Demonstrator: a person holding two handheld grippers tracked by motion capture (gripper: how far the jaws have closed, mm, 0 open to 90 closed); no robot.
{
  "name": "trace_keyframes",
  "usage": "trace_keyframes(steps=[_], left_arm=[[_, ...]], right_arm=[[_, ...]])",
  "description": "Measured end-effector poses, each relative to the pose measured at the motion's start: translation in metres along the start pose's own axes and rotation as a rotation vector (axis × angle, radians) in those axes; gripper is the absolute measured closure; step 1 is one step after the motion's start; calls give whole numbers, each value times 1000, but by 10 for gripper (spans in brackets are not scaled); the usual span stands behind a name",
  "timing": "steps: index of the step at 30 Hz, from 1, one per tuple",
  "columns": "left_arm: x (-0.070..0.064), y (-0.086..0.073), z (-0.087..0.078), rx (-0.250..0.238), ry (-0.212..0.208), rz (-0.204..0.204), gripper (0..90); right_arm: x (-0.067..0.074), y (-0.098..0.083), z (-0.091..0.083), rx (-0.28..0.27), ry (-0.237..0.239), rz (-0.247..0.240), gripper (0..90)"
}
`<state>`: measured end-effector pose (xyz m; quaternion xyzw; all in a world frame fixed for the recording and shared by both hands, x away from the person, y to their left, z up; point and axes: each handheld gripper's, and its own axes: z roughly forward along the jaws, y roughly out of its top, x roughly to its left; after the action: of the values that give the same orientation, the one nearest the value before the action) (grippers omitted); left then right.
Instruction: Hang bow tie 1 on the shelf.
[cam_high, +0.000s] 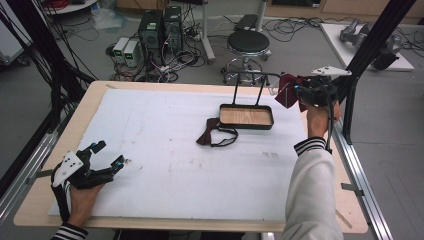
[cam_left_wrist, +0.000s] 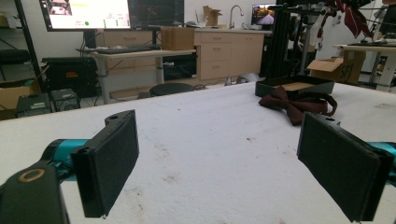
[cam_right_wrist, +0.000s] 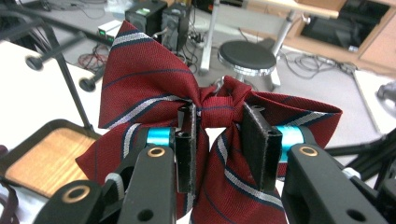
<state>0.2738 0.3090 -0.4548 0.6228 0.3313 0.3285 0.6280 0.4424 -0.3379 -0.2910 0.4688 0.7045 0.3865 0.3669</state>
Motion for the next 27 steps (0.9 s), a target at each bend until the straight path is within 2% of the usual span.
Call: trace_keyframes(steps=[3, 10, 15, 19, 27], left_arm=[[0, 0, 0, -1, 1, -2, 133], [0, 0, 0, 0, 1, 0, 132], [0, 0, 0, 0, 0, 1, 133], [0, 0, 0, 0, 0, 2, 132], [0, 0, 0, -1, 0, 2, 133]], right_arm=[[-3, -8, 1, 38, 16, 32, 676], [2, -6, -1, 63, 20, -26, 676], [3, -9, 4, 104, 25, -19, 676], [6, -11, 9, 154, 39, -45, 675], [17, -12, 21, 200, 51, -85, 674]])
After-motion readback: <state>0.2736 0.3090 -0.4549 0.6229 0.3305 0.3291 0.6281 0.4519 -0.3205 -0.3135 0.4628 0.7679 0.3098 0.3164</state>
